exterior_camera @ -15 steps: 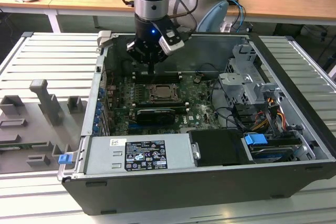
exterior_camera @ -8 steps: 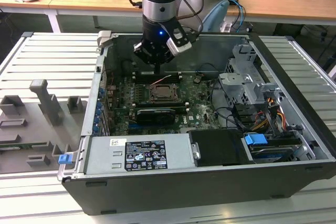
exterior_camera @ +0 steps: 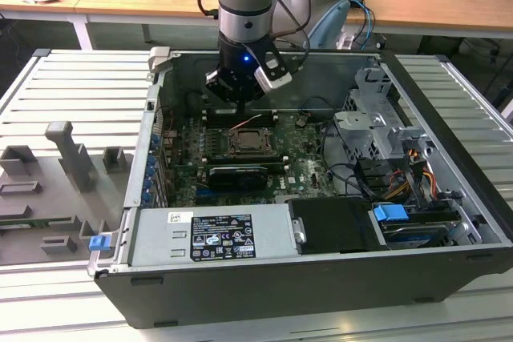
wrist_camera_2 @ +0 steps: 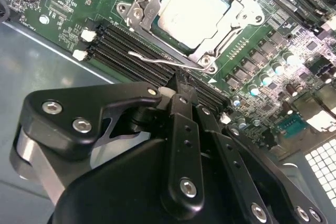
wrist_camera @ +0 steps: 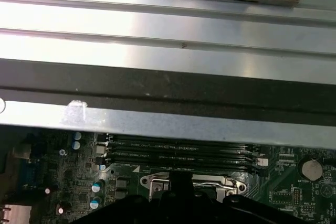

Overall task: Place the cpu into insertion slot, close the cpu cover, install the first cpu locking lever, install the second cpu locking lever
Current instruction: 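Install the first cpu locking lever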

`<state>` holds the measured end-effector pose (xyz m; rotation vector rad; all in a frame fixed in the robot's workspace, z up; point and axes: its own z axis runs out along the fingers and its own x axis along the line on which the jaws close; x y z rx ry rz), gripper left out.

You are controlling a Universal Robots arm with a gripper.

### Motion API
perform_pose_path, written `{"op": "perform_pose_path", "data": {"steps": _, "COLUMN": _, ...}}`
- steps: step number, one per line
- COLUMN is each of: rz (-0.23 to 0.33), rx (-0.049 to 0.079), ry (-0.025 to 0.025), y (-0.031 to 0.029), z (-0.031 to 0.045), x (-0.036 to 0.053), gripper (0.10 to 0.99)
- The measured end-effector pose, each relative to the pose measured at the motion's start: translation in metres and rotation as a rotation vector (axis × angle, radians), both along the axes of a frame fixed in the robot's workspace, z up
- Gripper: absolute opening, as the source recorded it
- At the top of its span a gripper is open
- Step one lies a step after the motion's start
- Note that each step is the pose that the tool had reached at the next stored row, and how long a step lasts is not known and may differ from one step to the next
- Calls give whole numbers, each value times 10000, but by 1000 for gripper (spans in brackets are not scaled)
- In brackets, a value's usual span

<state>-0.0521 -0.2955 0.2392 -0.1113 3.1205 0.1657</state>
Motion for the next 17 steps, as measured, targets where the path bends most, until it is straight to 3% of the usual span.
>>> {"op": "perform_pose_path", "data": {"steps": 12, "rz": 2, "rx": 3, "ry": -7, "y": 0, "z": -50, "x": 9, "gripper": 106}}
{"op": "perform_pose_path", "data": {"steps": 17, "rz": -8, "rx": 6, "ry": -9, "y": 44, "z": -132, "x": 133, "gripper": 106}}
